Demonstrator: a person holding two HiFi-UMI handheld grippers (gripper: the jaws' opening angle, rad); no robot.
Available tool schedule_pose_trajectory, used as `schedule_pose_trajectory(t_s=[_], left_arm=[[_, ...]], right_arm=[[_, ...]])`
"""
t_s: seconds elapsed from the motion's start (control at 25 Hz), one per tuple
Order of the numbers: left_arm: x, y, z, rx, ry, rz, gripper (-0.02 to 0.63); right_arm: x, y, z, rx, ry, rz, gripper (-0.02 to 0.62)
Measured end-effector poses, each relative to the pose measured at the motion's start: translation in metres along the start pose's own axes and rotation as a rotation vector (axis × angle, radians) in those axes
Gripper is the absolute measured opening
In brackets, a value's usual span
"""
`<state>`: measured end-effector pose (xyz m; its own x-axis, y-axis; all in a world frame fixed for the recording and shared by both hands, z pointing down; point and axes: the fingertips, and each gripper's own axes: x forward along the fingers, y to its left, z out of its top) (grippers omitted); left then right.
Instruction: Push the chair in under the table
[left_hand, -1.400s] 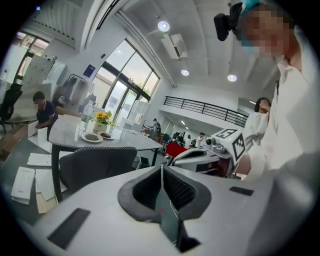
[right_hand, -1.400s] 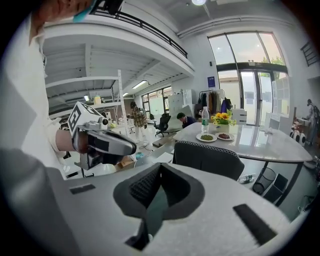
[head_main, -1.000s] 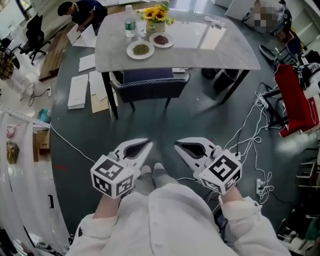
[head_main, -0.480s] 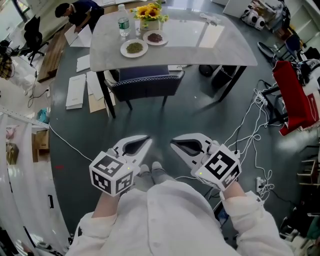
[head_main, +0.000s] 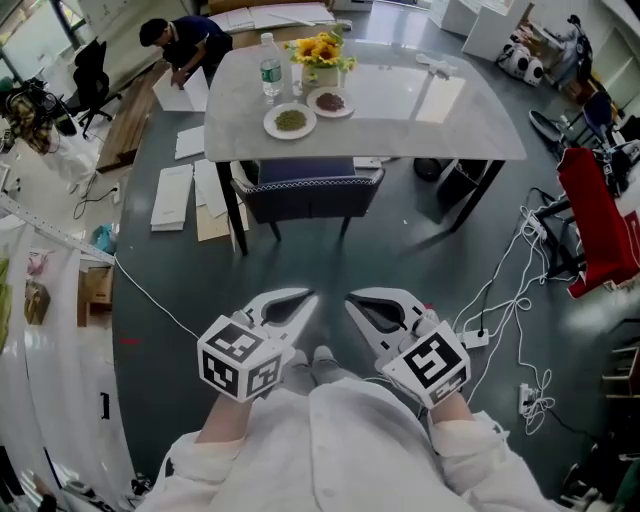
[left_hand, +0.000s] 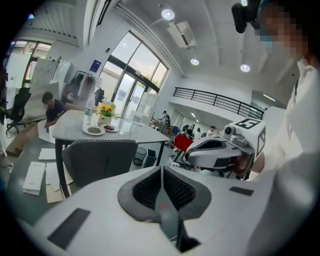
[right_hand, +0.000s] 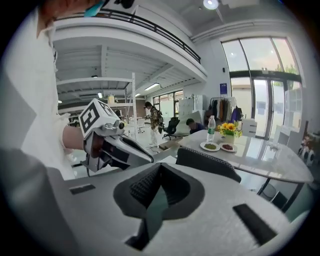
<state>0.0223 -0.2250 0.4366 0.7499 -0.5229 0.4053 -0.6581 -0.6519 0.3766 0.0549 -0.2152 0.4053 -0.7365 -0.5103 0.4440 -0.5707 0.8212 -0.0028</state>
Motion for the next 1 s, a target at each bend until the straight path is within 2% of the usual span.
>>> schedule_pose_trajectory(t_s=[0.12, 0.28, 0.52, 0.76, 1.0], left_arm=[[-0.004, 0.0, 0.007, 0.0, -0.022, 0.01, 0.026], [-0.008, 0.0, 0.012, 0.001, -0.03, 0.028, 0.026], [-0.01, -0.01, 0.013, 0.008, -0.014, -0.004, 0.026], [-0.017, -0.012, 0.01, -0.028, -0.022, -0.012, 0.026], [-0.015, -0.016, -0.001, -0.036, -0.013, -0.026, 0.026]], right_arm=[[0.001, 0.002, 0.013, 0.002, -0.047, -0.032, 0.002], [0.003, 0.007, 0.017, 0.019, -0.074, -0.024, 0.002], [0.002, 0.004, 0.02, 0.053, -0.102, -0.036, 0.002], [-0.001, 0.003, 0.02, 0.123, -0.139, -0.05, 0.002], [0.008, 0.012, 0.015, 0.119, -0.125, -0.015, 0.002]])
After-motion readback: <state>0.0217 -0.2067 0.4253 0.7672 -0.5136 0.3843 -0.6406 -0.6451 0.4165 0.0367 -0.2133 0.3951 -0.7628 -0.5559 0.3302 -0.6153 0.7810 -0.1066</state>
